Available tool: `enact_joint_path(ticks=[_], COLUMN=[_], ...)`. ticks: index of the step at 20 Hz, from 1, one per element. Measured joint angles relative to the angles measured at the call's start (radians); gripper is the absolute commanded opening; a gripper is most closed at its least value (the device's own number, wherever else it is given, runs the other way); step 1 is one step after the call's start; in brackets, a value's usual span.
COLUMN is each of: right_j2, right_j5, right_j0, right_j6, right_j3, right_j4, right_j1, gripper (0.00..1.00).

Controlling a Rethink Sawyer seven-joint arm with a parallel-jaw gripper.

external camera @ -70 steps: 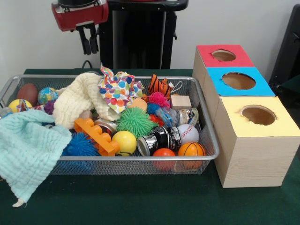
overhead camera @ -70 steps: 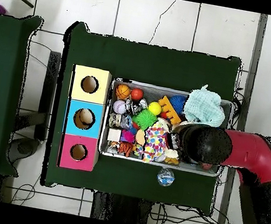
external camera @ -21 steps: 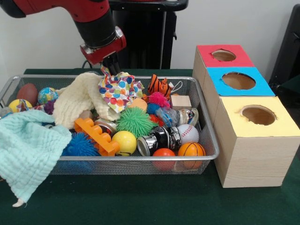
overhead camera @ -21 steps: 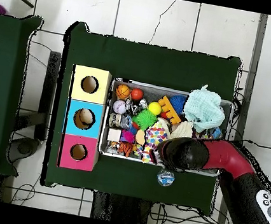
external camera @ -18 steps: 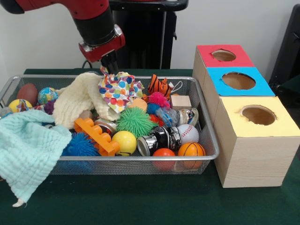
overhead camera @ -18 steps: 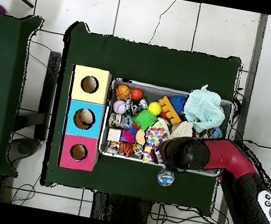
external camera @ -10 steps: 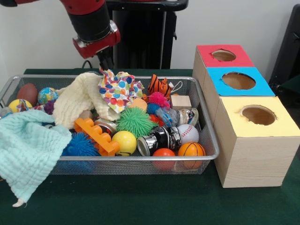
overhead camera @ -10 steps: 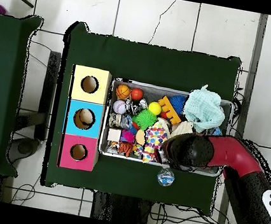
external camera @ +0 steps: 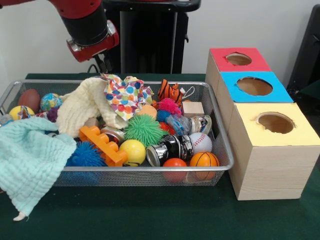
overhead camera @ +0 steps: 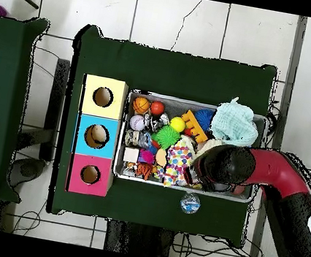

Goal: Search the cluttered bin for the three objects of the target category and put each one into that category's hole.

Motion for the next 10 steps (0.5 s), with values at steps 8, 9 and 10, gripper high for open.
enact_joint_path(ticks=[8, 9, 10], right_j2=[0.000, 0.000, 0.000], right_j5=[0.000, 0.000, 0.000], right_j0=[0.000, 0.000, 0.000], right_j6=[0.000, 0.000, 0.000], right_j3=[-0.018, -0.018, -0.018], right_j4=[-0.011, -0.016, -0.018], right_j1=[0.062, 0.073, 0.077], gripper=[0.00, 0.00, 0.00])
